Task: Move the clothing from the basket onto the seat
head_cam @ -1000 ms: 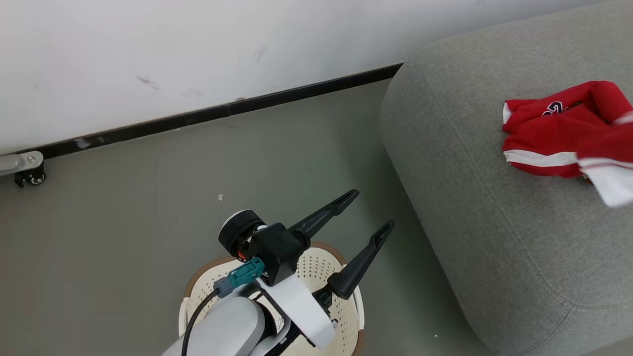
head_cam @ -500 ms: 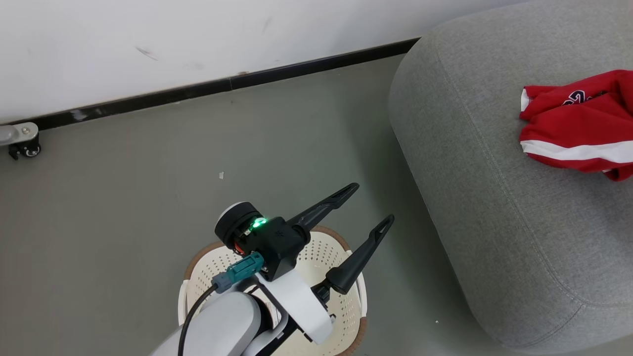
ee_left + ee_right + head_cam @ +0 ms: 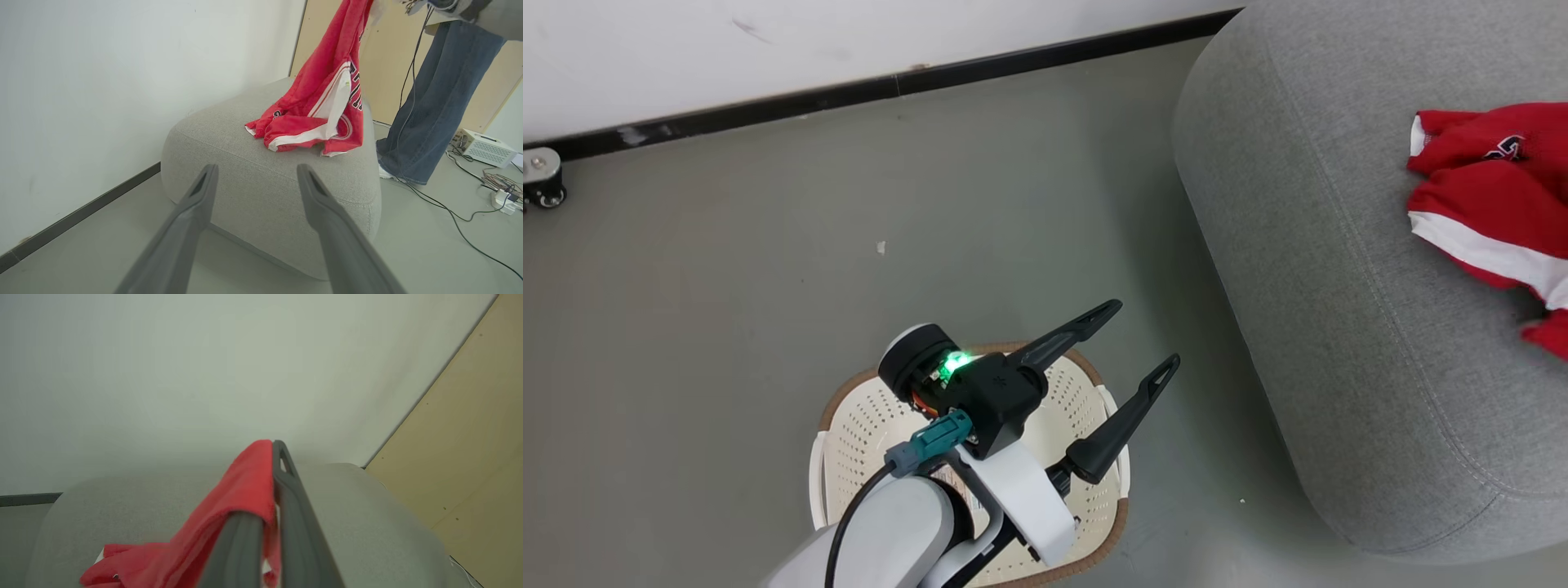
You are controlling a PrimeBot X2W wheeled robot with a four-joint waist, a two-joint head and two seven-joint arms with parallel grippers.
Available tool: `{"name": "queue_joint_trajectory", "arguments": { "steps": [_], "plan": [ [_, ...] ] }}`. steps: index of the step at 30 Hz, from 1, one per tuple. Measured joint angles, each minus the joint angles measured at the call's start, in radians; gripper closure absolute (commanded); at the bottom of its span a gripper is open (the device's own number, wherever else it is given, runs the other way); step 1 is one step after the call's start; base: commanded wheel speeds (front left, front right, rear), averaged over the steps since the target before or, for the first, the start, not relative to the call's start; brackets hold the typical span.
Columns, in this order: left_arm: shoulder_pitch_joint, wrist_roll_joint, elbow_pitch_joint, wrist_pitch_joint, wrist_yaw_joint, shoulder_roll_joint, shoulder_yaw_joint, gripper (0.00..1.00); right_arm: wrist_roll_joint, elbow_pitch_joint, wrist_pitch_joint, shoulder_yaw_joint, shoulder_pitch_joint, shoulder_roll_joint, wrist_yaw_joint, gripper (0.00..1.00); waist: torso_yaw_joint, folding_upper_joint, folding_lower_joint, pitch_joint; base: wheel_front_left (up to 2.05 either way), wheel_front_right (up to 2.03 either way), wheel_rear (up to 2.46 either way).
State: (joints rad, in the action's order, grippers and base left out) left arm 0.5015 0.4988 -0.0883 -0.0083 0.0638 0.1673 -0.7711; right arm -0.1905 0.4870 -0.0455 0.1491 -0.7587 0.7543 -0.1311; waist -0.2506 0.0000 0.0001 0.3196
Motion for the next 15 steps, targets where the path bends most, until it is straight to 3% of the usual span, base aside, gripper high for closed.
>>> {"name": "queue_joint_trajectory", "arguments": {
  "steps": [8,15],
  "plan": [
    [0.026,-0.01,-0.026,0.02,-0.008,0.009,0.002,0.0,0.052,0.081,-0.017,-0.022,0.043,-0.133,0.0,1.0,0.009,0.0,0.0,0.051,0.0,0.0,0.0],
    [0.042,-0.017,-0.041,0.035,-0.009,0.021,0.002,0.0,0.074,0.195,-0.028,0.0,0.059,-0.154,0.0,1.0,0.019,0.0,0.0,0.091,0.0,0.0,0.0]
  ]
}}
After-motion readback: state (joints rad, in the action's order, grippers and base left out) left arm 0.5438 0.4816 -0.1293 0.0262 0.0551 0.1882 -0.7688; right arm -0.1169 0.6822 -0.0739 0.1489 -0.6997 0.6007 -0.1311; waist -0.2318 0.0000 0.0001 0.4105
